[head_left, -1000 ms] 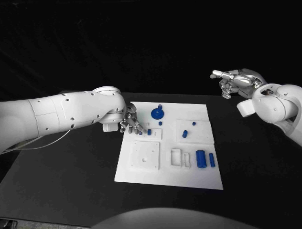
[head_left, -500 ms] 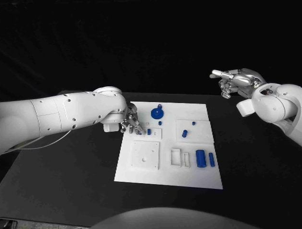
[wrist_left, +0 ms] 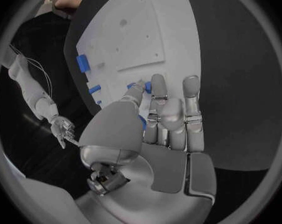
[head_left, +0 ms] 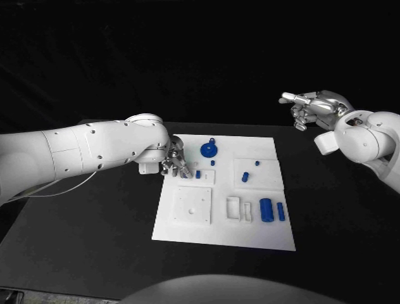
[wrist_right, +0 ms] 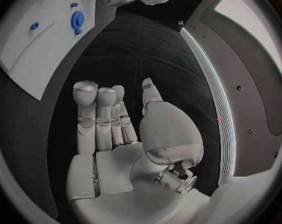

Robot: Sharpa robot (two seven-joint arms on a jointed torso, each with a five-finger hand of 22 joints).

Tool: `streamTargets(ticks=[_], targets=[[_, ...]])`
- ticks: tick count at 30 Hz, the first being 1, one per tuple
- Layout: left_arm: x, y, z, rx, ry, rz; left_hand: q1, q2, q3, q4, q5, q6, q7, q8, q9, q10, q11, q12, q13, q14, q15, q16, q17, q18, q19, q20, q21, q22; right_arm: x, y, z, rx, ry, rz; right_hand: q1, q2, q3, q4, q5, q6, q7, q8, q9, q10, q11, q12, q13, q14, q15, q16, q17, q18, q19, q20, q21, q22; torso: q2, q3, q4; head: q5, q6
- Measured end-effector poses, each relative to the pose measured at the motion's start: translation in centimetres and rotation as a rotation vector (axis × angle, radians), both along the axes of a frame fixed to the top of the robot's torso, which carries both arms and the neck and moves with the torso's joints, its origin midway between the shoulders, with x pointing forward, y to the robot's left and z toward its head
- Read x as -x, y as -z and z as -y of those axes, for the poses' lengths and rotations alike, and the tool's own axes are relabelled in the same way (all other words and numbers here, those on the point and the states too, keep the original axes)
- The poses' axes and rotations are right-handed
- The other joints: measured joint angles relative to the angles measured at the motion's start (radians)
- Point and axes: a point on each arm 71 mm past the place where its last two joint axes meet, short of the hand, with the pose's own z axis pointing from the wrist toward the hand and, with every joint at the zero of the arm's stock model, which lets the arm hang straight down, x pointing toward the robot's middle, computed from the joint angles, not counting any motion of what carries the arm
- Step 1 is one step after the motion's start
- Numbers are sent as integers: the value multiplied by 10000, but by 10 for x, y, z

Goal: Assemble the parts on the task board

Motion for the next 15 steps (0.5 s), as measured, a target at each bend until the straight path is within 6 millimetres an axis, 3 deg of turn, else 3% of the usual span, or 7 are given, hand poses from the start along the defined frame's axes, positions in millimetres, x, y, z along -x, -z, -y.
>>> streamTargets(ticks=[6,9,15], targets=[[1,0,-2,137,-69,-37,134,-134,-64,-71,997,-57,58,149,354,-12,13,-12,-81,30,40,0,37,0,1,72,0,-1,0,1,0,8,0,-10,0,0,0,0,0,0,0,0,0,0,0,0,0,0,0,0,0,0,0,0,0,0,0,-3,1,-12,7],[2,1,-3,243,-135,-50,98,-98,-63,-72,1117,-130,59,336,563,7,-6,-58,-91,20,52,0,44,158,1,72,3,-1,0,2,0,22,-1,-20,0,0,0,0,0,0,0,0,0,0,0,0,0,0,0,0,0,0,0,0,0,0,-1,-3,2,-19,7],[5,-1,-6,460,-278,-42,115,17,-62,-73,1225,-200,88,520,748,59,12,-58,-102,54,87,40,54,161,-34,107,77,-2,1,3,1,72,-8,-38,0,0,0,0,0,0,0,0,0,0,0,0,0,0,0,0,0,0,0,0,0,0,-5,-8,8,-15,9]])
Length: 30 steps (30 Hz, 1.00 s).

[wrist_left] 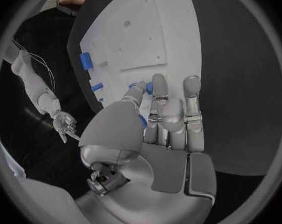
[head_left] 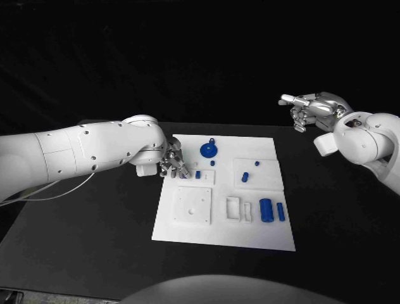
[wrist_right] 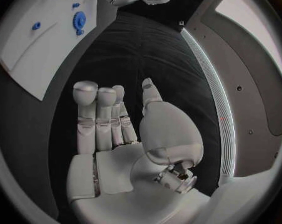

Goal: Assemble the parts on the task board

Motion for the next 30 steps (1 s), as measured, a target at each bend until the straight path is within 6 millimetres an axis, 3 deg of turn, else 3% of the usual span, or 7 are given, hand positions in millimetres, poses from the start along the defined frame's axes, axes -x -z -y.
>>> streamTargets(ticks=[6,22,25,27,30], targets=[[1,-4,-1,129,-56,5,79,157,3,-4,119,-108,5,-20,8,41,-32,-1,-10,0,5,0,-1,2,0,0,0,-1,0,1,0,44,-38,-9,0,0,0,0,0,0,0,0,0,0,0,-1,0,0,0,-49,-20,-1,0,0,-46,0,-2,2,1,21,17],[-9,-35,-11,697,-357,294,20,212,64,51,115,-96,-8,40,79,69,-32,-47,-33,0,6,0,-130,1,-38,36,0,-3,2,3,-3,193,-189,-14,0,0,0,0,194,0,0,0,0,0,0,-1,-1,0,0,-49,-29,0,0,0,-45,0,2,0,-6,29,62],[-13,-36,-14,711,-377,99,-66,296,162,48,114,-236,-23,100,626,35,-10,-48,-29,0,6,-41,-203,1,-89,-14,0,-3,2,3,-4,236,-224,4,0,0,0,0,194,0,0,0,0,0,0,-1,-1,0,0,-49,-29,0,0,0,-45,0,5,-1,-6,25,67],[-16,-36,-14,716,-351,-66,-113,341,213,75,148,-272,-20,138,726,-39,-26,-48,-17,-8,9,-45,-240,1,-95,-20,0,-3,2,3,-5,270,-250,18,0,0,0,0,266,0,0,0,0,0,0,-1,0,0,0,-49,-29,0,0,0,-45,0,6,-2,-7,32,72],[-22,-37,-14,713,-271,-415,-195,418,285,145,472,-409,-19,138,1283,-108,12,-29,-2,-114,1,-45,-301,-3,-133,-58,-1,-3,3,3,-7,360,-320,55,53,53,29,-29,465,0,0,0,1,0,0,-1,0,0,0,-49,-29,-1,0,0,-45,0,7,-1,-11,55,81]])
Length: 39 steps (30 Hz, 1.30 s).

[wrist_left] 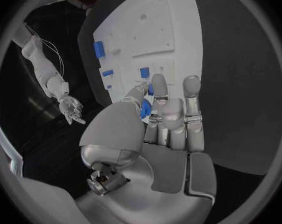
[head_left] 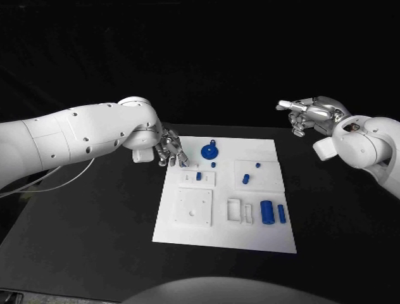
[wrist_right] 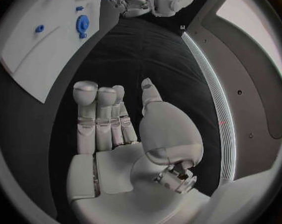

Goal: Assemble the parts on the task board

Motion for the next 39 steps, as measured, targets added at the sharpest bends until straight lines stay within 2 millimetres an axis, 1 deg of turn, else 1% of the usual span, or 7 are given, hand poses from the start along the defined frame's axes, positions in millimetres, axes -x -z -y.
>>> streamTargets(ticks=[5,10,13,14,15,17,39], targets=[[-10,-1,1,-85,227,-698,-638,-58,149,-79,1147,-17,17,77,1167,-44,-42,27,14,-1,0,0,62,-3,-53,-52,135,8,2,-2,-6,188,-199,106,0,0,0,0,0,0,0,0,0,0,0,0,0,0,0,0,0,0,0,0,0,0,0,6,-4,44,8],[-17,0,9,-306,526,-1347,-1226,39,500,-708,1698,60,91,-419,2110,-44,-43,81,14,-20,-19,160,204,-6,-52,-51,274,7,3,-2,-12,351,-348,192,0,0,0,0,0,0,0,0,0,0,0,0,0,0,0,0,1,-1,0,0,1,0,0,12,-3,86,-16],[-20,2,14,-536,685,-1652,-1294,60,500,-708,1840,94,122,-561,2351,-23,-64,81,14,-20,-19,161,255,-7,-51,-51,308,7,3,-2,-14,436,-409,231,0,0,0,0,0,0,0,0,0,0,0,0,0,0,0,1,1,0,0,0,1,0,0,12,-4,115,-36],[-20,3,16,-607,736,-1720,-1303,52,567,-659,1596,98,125,-585,2404,-17,-70,81,10,-20,-19,210,281,-8,-70,-70,353,7,3,-2,-14,459,-423,240,0,0,0,0,0,0,0,0,0,0,0,0,0,0,0,1,1,0,0,0,1,0,0,12,-6,125,-43],[-20,3,17,-687,791,-1781,-1520,-157,1287,-668,1231,132,157,-586,2473,3,-88,81,6,-20,-19,247,302,-9,-70,-69,404,7,3,-2,-15,482,-435,248,0,0,0,0,0,0,0,0,0,0,0,0,0,0,0,1,1,0,0,0,1,0,1,12,-6,133,-47],[-21,4,21,-851,913,-1876,-1678,-322,1847,-667,995,165,184,-587,2638,60,-85,81,3,-20,-19,247,315,-16,-70,-69,426,6,3,-2,-16,527,-464,266,0,0,0,0,0,0,0,0,0,0,0,0,0,0,0,1,1,0,0,0,1,0,2,12,-12,140,-55],[-11,21,35,-2404,1634,-1133,-1693,-517,2011,-727,941,217,143,-669,2889,136,-79,119,-7,77,-110,246,358,-23,-68,-68,466,4,3,-2,-17,716,-539,327,0,0,-1,0,0,0,0,0,0,0,0,0,0,0,0,1,2,0,0,0,3,0,4,-7,14,98,-150]])
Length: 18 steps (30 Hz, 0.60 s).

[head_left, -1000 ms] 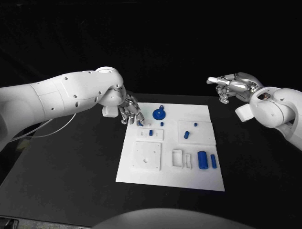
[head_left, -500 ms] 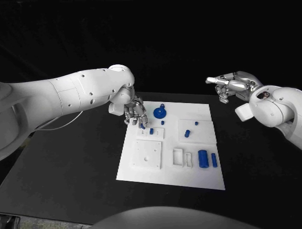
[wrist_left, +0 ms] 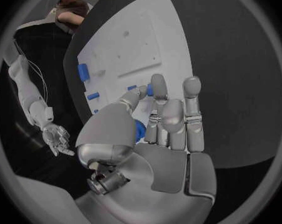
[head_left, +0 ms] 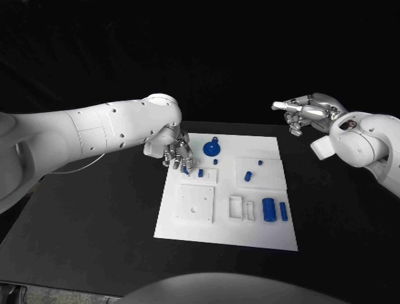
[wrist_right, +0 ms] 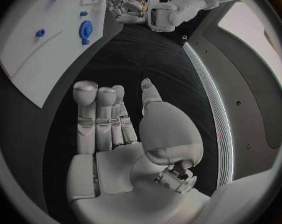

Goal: Assemble the parts on the task board

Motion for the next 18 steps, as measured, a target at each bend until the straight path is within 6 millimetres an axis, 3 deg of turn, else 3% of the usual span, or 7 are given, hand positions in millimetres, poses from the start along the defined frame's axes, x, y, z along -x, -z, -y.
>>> streamTargets(ticks=[18], targets=[[2,6,5,167,-20,497,6,5,35,20,39,22,-22,-54,59,56,-17,-3,-7,2,2,-1,-2,-3,1,1,0,-2,1,2,0,17,-16,-35,0,0,0,0,0,0,0,0,0,0,0,0,0,0,0,0,0,0,0,0,1,0,-2,6,-10,-11,-30]])
